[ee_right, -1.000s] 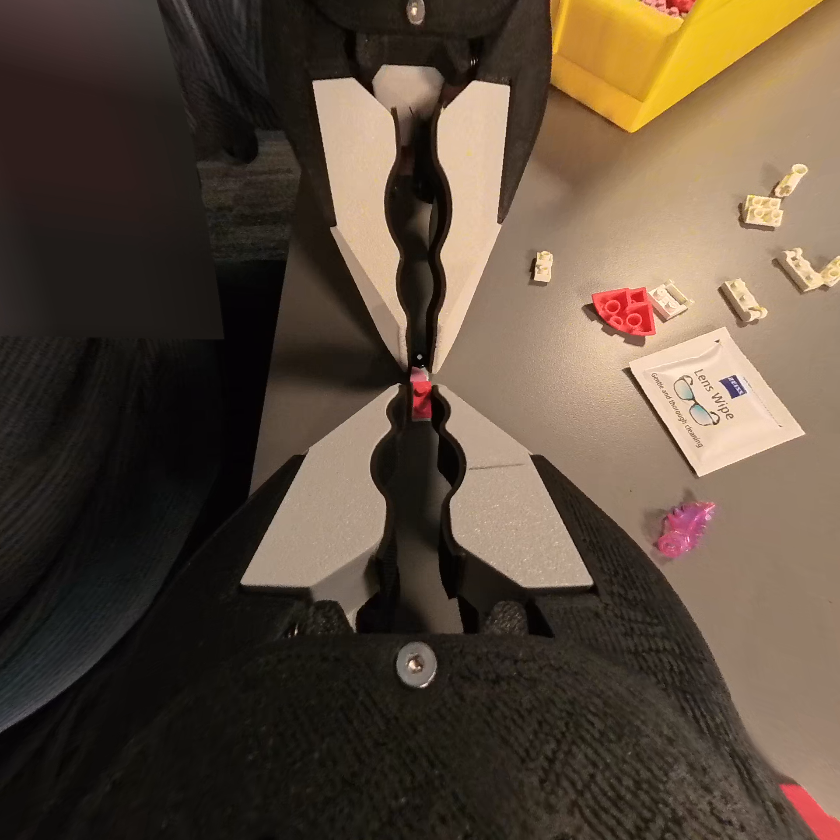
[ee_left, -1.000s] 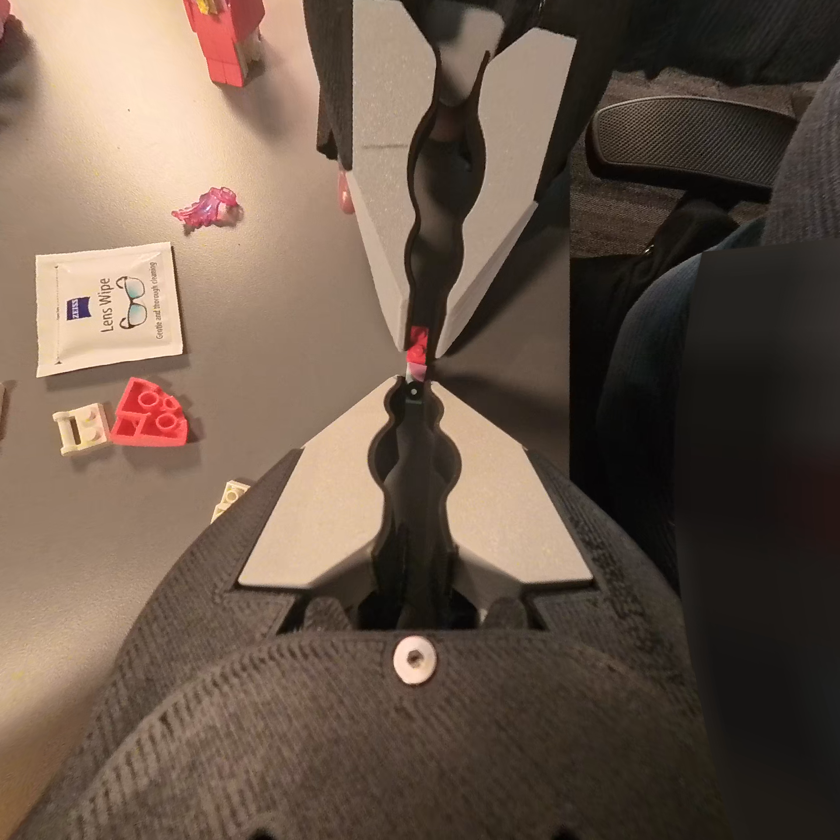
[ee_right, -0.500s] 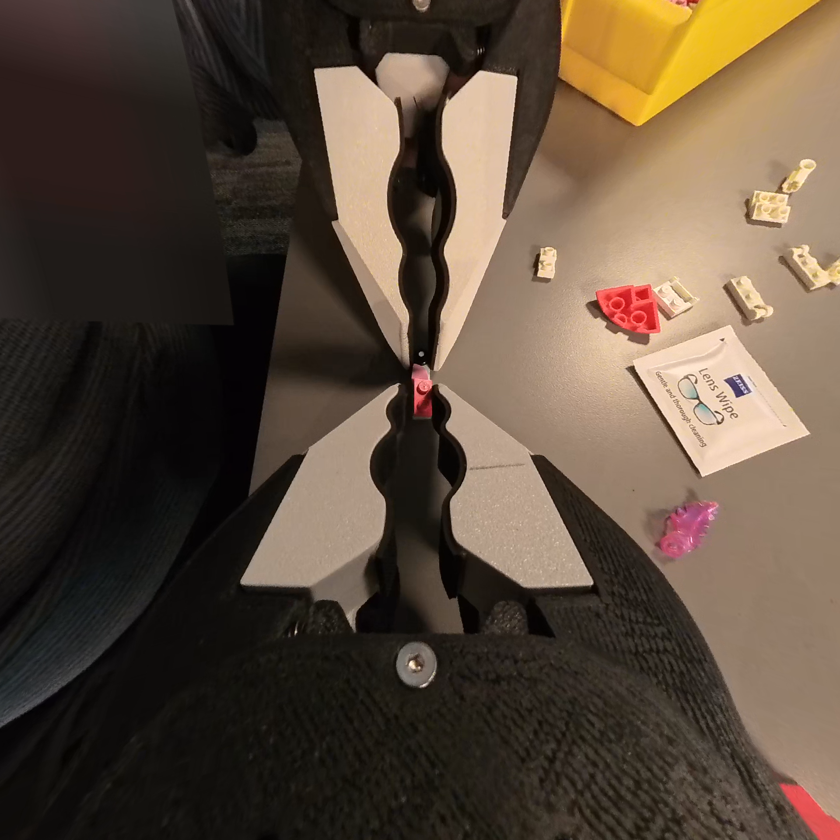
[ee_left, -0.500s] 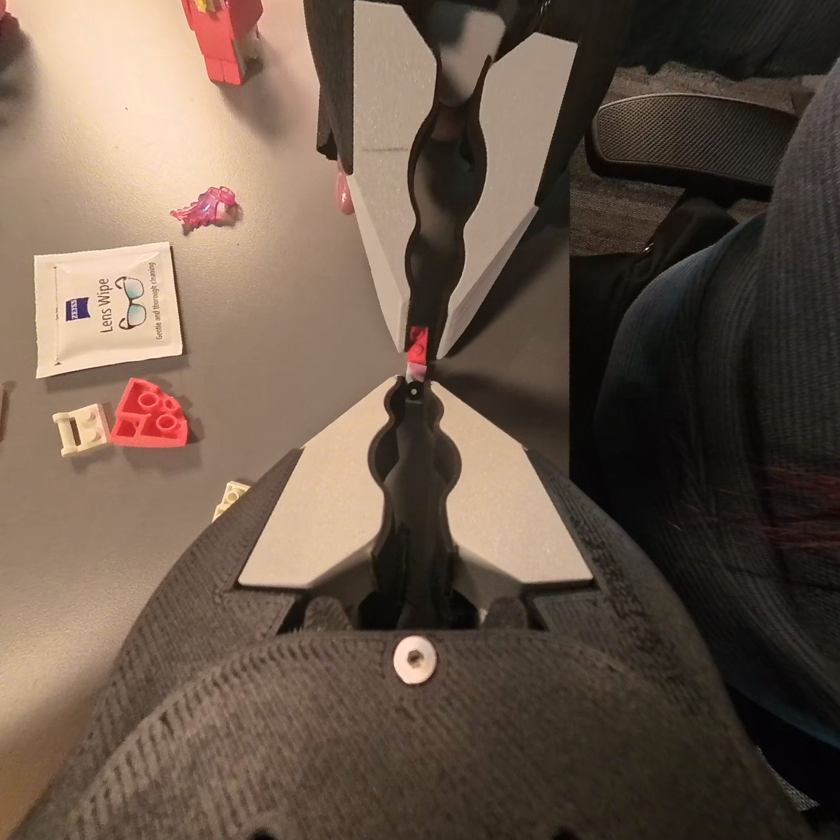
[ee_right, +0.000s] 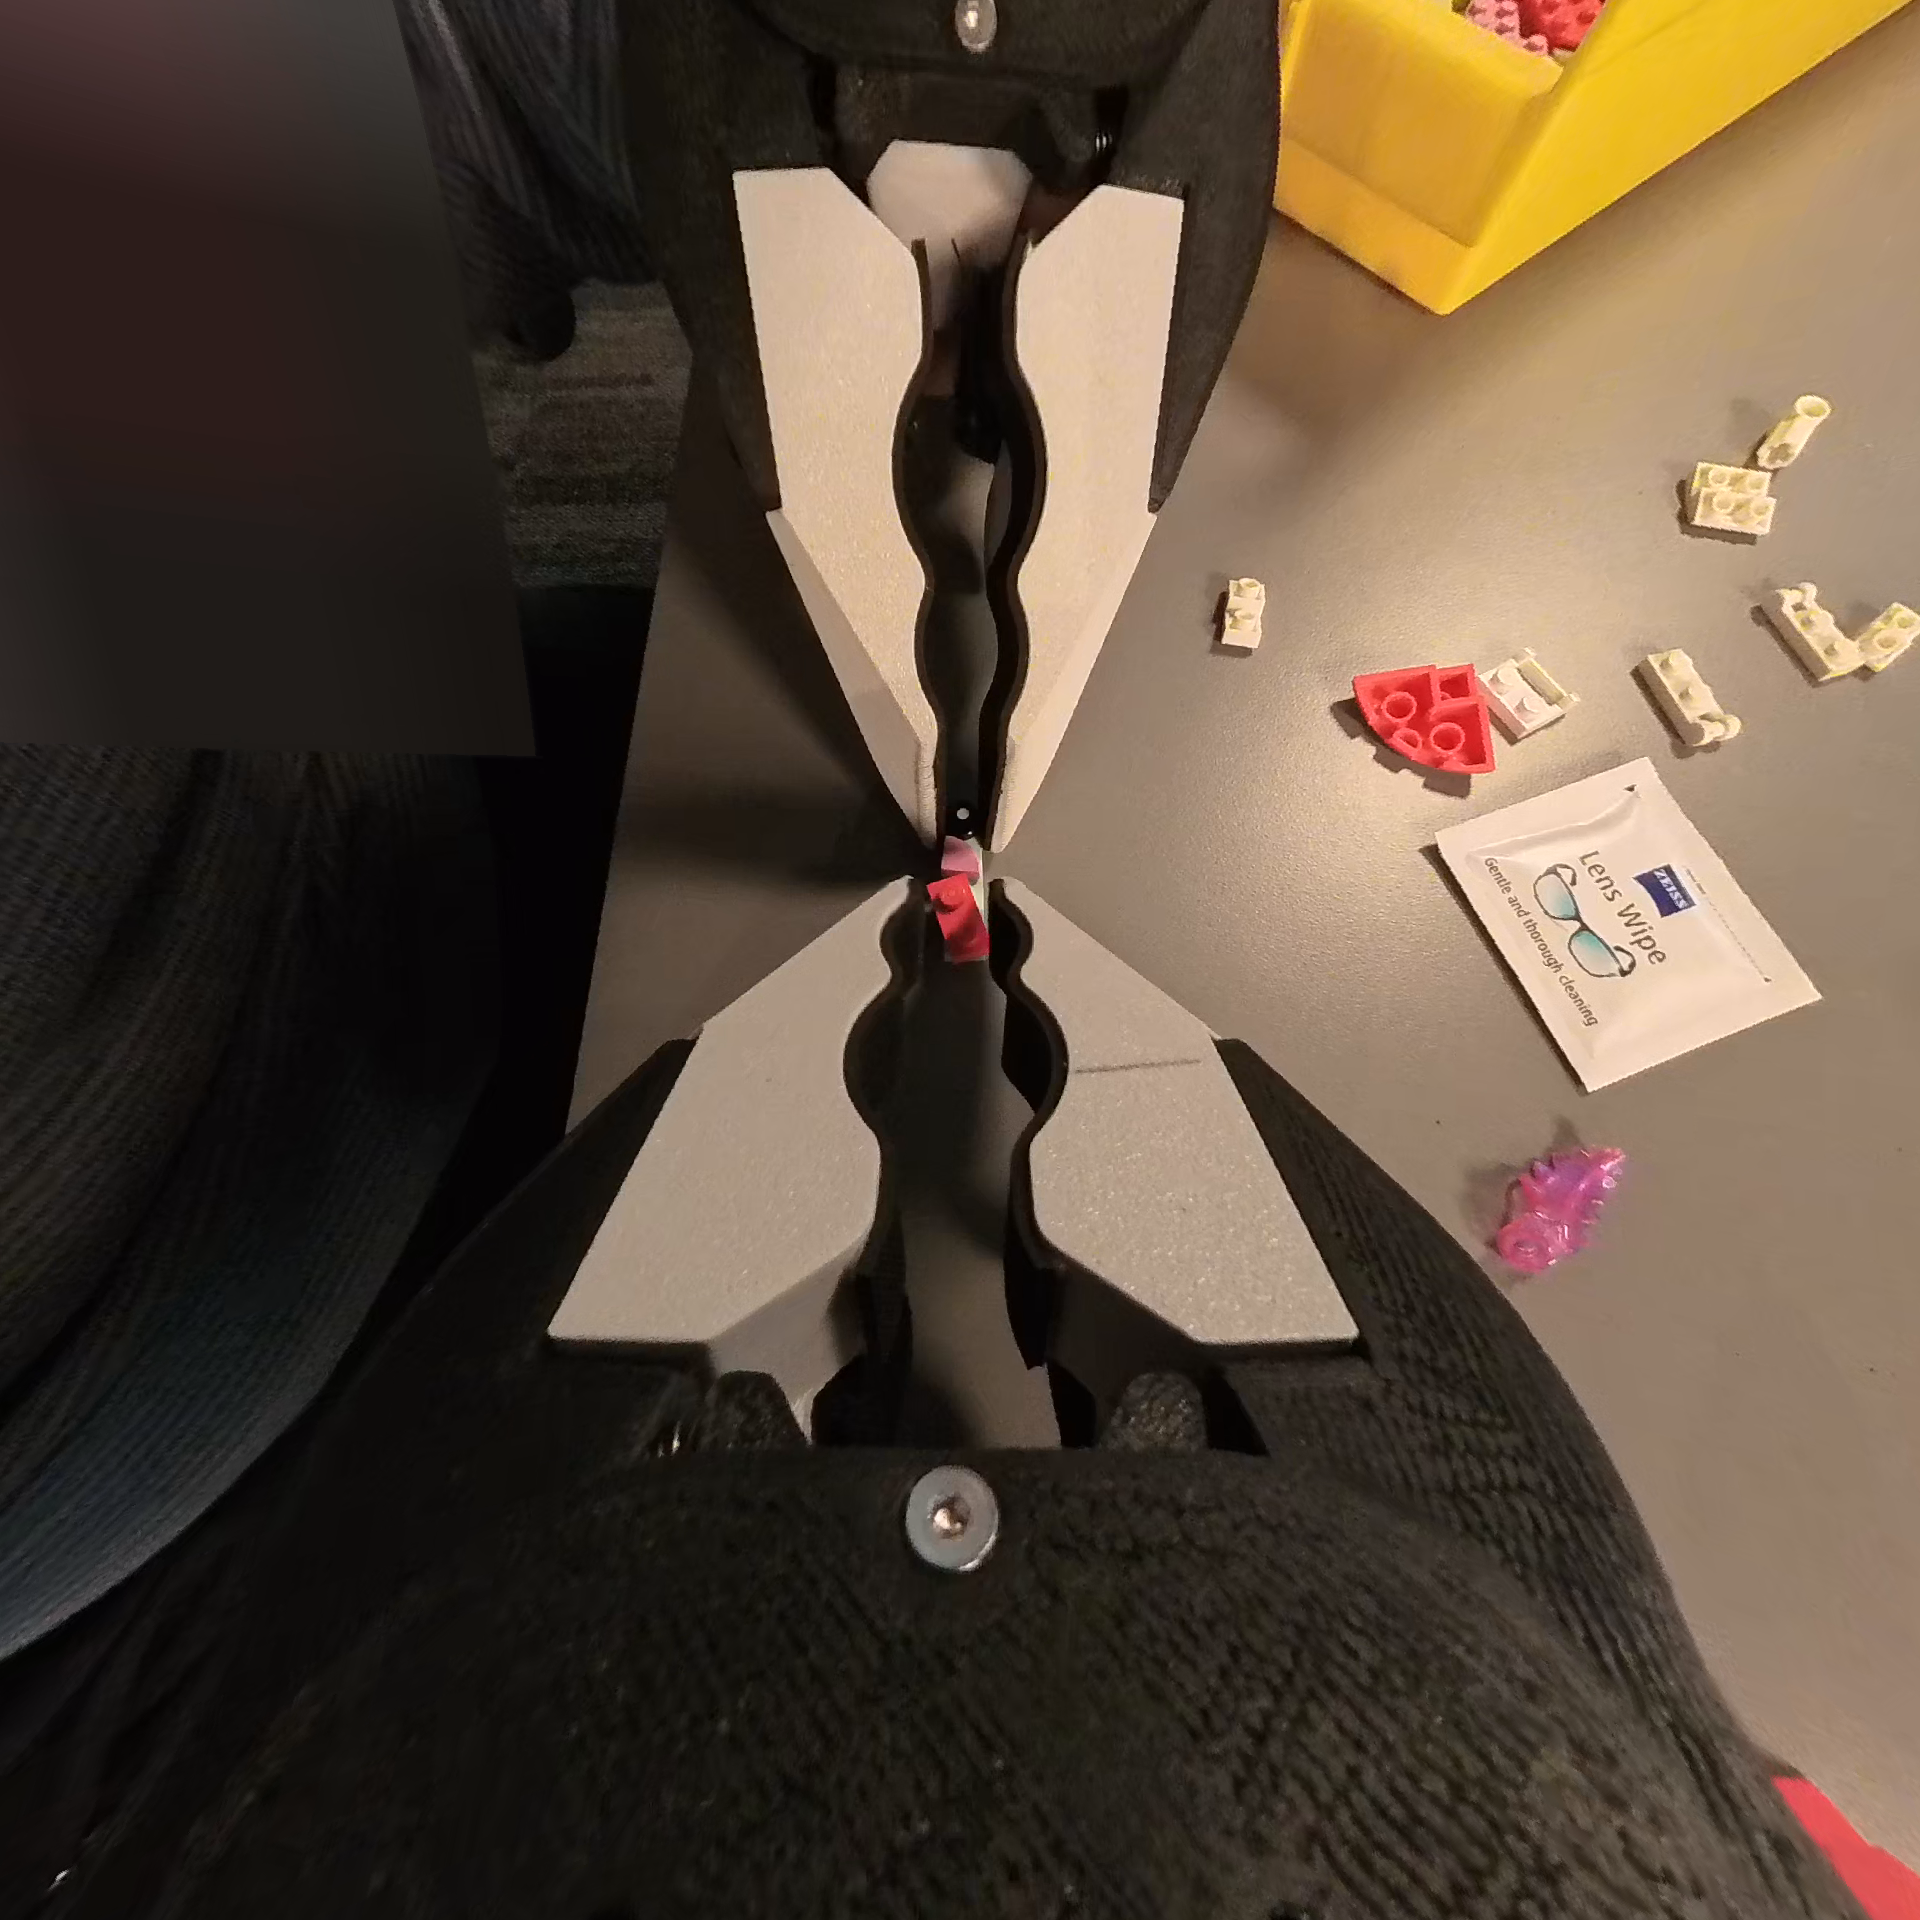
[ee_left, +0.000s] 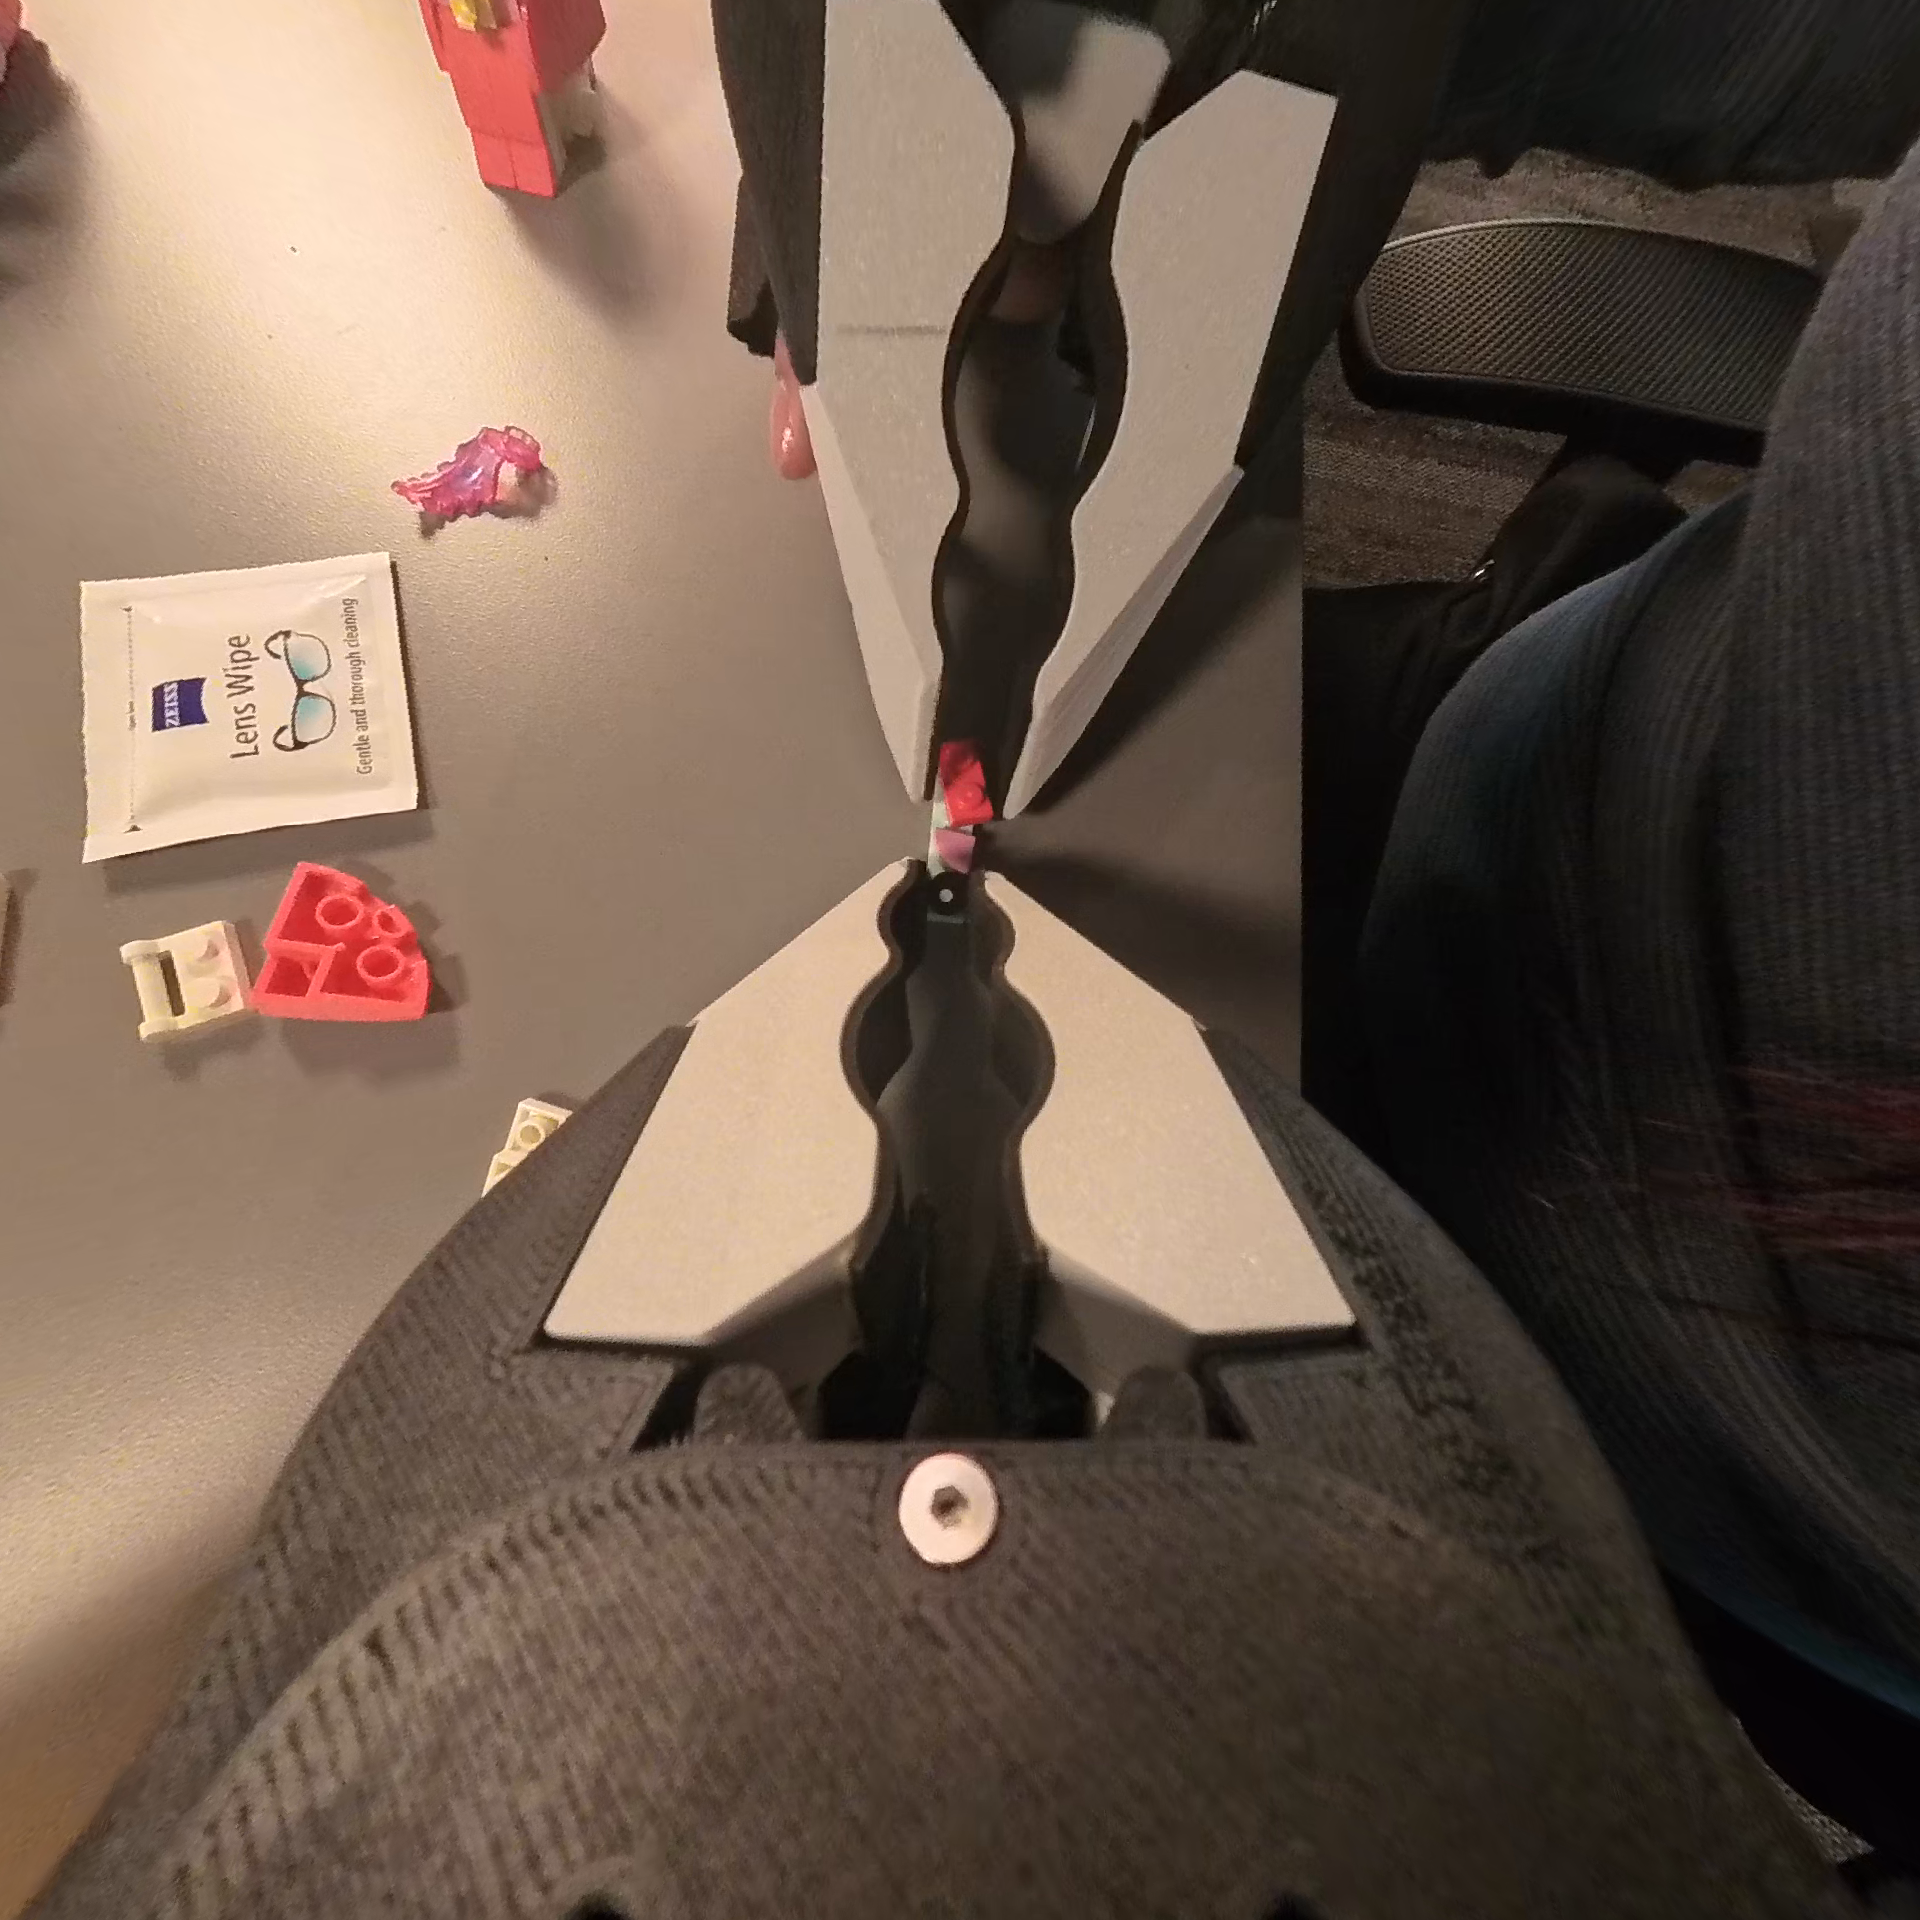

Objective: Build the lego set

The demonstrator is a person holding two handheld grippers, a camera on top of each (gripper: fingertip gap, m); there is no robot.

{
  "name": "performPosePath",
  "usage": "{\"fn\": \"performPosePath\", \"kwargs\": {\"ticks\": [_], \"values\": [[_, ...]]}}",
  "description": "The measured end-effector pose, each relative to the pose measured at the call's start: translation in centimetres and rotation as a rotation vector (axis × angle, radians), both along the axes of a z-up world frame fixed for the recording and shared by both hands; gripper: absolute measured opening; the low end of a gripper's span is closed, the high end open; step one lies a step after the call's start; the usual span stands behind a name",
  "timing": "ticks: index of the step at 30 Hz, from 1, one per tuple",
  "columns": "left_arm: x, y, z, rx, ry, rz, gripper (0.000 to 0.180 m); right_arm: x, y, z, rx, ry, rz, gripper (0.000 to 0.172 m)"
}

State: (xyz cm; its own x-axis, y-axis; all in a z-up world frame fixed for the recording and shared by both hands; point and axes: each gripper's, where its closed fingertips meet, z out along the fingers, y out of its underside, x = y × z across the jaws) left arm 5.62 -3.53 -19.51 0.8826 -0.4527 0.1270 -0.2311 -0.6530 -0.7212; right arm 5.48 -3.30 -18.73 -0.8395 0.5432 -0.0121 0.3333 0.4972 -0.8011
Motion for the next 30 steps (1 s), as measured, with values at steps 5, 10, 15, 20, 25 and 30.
{"fn": "performPosePath", "kwargs": {"ticks": [5, 10, 15, 20, 25, 30], "values": [[0.0, 0.0, 0.0, 0.001, -0.001, 0.001, 0.007, -0.1, 0.1, 0.0, 0.003, 0.001, -0.013, 0.01], [0.0, 0.0, 0.0, 0.002, -0.002, 0.003, 0.007, -0.1, 0.1, 0.1, -0.001, 0.016, -0.01, 0.013], [0.0, 0.1, 0.0, 0.004, -0.019, 0.015, 0.007, 0.3, 0.0, 0.5, 0.014, 0.073, -0.01, 0.024], [0.0, 0.2, 0.0, 0.0, -0.034, 0.044, 0.007, 0.4, 0.2, 0.6, 0.114, 0.212, -0.044, 0.033], [-0.8, 0.6, 0.5, 0.011, -0.031, 0.108, 0.006, 0.3, 0.4, 1.0, 0.239, 0.369, -0.057, 0.036], [-2.0, 1.2, 1.9, 0.031, -0.05, 0.188, 0.006, -1.2, 1.3, 2.4, 0.382, 0.578, -0.113, 0.044]]}}
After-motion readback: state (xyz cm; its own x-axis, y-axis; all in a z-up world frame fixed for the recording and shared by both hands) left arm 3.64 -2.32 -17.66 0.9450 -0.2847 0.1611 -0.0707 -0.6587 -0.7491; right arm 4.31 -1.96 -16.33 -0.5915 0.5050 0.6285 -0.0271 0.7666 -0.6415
